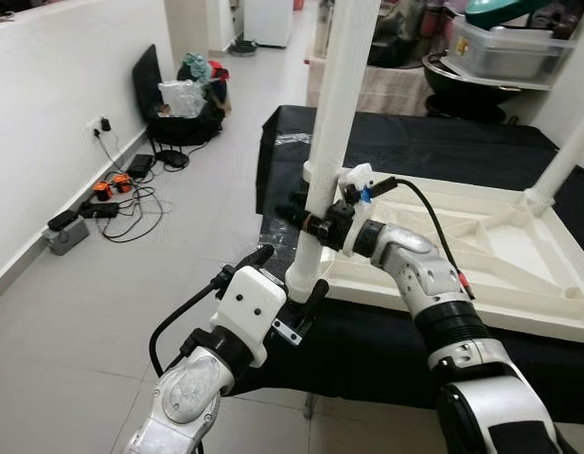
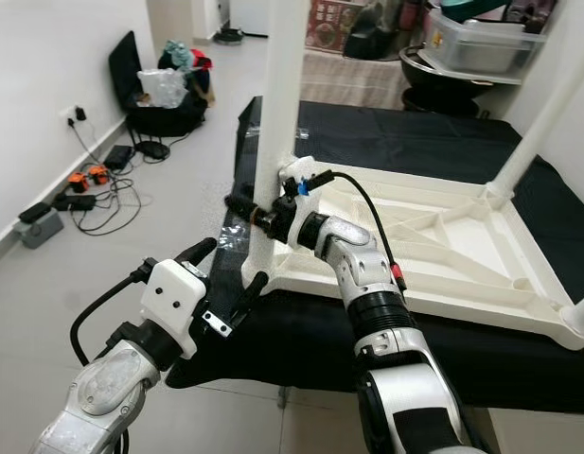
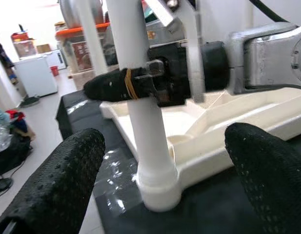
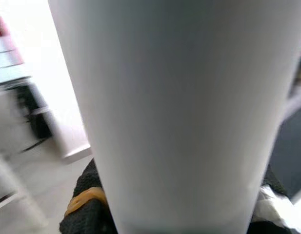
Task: Building children table
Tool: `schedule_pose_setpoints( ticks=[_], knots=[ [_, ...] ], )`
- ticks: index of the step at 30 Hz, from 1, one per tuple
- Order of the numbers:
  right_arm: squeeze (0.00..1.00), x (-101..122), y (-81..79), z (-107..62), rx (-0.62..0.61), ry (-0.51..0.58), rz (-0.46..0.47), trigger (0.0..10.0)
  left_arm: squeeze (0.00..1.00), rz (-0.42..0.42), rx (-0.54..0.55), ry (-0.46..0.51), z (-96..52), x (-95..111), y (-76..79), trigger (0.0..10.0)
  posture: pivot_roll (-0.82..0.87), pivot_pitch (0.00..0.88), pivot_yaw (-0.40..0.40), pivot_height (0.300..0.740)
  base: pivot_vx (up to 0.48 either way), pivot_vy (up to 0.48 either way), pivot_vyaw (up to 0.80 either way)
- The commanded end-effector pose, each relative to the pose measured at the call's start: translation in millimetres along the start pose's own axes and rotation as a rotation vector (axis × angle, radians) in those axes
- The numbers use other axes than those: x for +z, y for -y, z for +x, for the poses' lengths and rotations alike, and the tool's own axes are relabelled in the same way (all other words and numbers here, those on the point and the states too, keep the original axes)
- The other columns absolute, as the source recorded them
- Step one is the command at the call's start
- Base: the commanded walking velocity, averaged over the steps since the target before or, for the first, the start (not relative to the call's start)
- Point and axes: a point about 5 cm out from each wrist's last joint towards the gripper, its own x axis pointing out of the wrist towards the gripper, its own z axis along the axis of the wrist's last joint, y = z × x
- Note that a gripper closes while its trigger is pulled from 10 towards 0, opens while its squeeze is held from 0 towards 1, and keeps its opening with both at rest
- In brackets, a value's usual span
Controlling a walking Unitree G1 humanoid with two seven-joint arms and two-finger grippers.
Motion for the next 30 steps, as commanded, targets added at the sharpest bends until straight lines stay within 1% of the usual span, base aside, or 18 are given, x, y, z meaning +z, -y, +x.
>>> schedule_pose_setpoints(
  ticks=[1, 2, 3, 4, 6, 8, 9, 10, 12, 15, 17, 18, 19, 20, 22, 23, 29, 30],
  knots=[
    [0.0, -4, 32.8, -13.1, -0.351, -0.063, -0.012, 0.0, 0.0, -0.006, -0.008, -0.012, -0.9, -4, 1.8, 10.0, 0.08, 0.023, -0.083, 0.74, 0.0, 0.0, 0.0],
    [0.0, -4, 32.8, -13.1, -0.351, -0.063, -0.012, 0.0, 0.0, -0.006, -0.008, -0.012, -0.9, -4, 1.8, 10.0, 0.08, 0.023, -0.083, 0.74, 0.0, 0.0, 0.0],
    [0.0, -5, 55.0, -28.0, -0.693, -0.078, -0.036, 0.0, 0.0, -0.006, -0.014, -0.01, 0.3, -4, 2.8, 10.0, 0.08, 0.019, -0.085, 0.74, 0.0, 0.0, 0.0],
    [0.0, -5, 55.0, -28.0, -0.693, -0.078, -0.036, 0.0, 0.0, -0.006, -0.014, -0.01, 0.3, -4, 2.8, 10.0, 0.08, 0.019, -0.085, 0.74, 0.0, 0.0, 0.0],
    [0.0, -6, 68.3, -43.7, -0.922, -0.073, -0.048, 0.0, 0.0, -0.006, -0.016, -0.007, 1.1, -3, 3.1, 10.0, 0.08, 0.014, -0.084, 0.74, 0.0, 0.0, 0.0],
    [0.0, -6, 68.3, -43.7, -0.922, -0.073, -0.048, 0.0, 0.0, -0.006, -0.016, -0.007, 1.1, -3, 3.1, 10.0, 0.08, 0.014, -0.084, 0.74, 0.0, 0.0, 0.0],
    [0.0, -6, 70.5, -50.5, -1.018, -0.054, -0.042, 0.0, 0.0, -0.005, -0.016, -0.005, 1.4, -3, 3.1, 10.0, 0.08, 0.013, -0.087, 0.74, 0.0, 0.0, 0.0],
    [0.0, -6, 70.5, -50.5, -1.018, -0.054, -0.042, 0.0, 0.0, -0.005, -0.016, -0.005, 1.4, -3, 3.1, 10.0, 0.08, 0.013, -0.087, 0.74, 0.0, 0.0, 0.0],
    [0.0, -4, 68.3, -62.0, -1.207, 0.002, -0.024, 0.0, 0.0, -0.004, -0.016, -0.003, 1.4, -3, 3.0, 10.0, 0.08, 0.011, -0.087, 0.74, 0.0, 0.0, 0.0],
    [0.0, -6, 62.3, -64.3, -1.287, 0.02, 0.005, 0.0, 0.0, -0.006, -0.016, -0.002, 1.3, -3, 3.2, 10.0, 0.08, 0.008, -0.088, 0.74, 0.0, 0.0, 0.0],
    [0.0, -7, 59.4, -62.9, -1.296, 0.018, 0.019, 0.0, 0.0, -0.007, -0.017, -0.002, 1.2, -2, 3.4, 10.0, 0.08, 0.008, -0.088, 0.74, 0.0, 0.0, 0.0],
    [0.0, -7, 53.5, -55.0, -1.241, 0.012, 0.003, 10.0, 0.0, -0.008, -0.02, 0.0, 1.1, -2, 3.9, 10.0, 0.08, 0.006, -0.087, 0.74, 0.0, 0.0, 0.0],
    [0.0, -7, 53.5, -55.0, -1.241, 0.012, 0.003, 10.0, 0.0, -0.008, -0.02, 0.0, 1.1, -2, 3.9, 10.0, 0.08, 0.006, -0.087, 0.74, 0.0, 0.0, 0.0],
    [0.0, -6, 48.0, -47.9, -1.173, 0.041, -0.007, 10.0, 0.0, -0.009, -0.023, 0.002, 1.2, -2, 4.3, 10.0, 0.08, 0.007, -0.088, 0.74, 0.0, 0.0, 0.0],
    [0.0, -4, 44.4, -43.1, -1.132, 0.062, -0.018, 10.0, 0.0, -0.01, -0.025, 0.004, 1.2, -1, 4.5, 10.0, 0.08, 0.007, -0.088, 0.74, 0.0, 0.0, 0.0],
    [1.0, -2, 41.8, -39.8, -1.094, 0.075, -0.048, 10.0, 0.0, -0.013, -0.026, 0.008, 1.2, 0, 4.8, 10.0, 0.08, 0.01, -0.09, 0.74, 0.0, 0.0, 0.0],
    [1.0, 3, 35.3, -31.9, -1.007, 0.111, -0.127, 10.0, 0.0, -0.044, -0.057, 0.023, 0.6, 2, 10.0, 10.0, 0.08, 0.01, -0.09, 0.74, 0.0, 0.0, 0.0],
    [0.0, 4, 34.5, -26.8, -0.933, 0.094, -0.139, 10.0, 0.0, -0.056, -0.071, 0.026, 0.1, 3, 12.2, 10.0, 0.08, 0.017, -0.092, 0.74, 0.0, 0.0, 0.0]
  ],
)
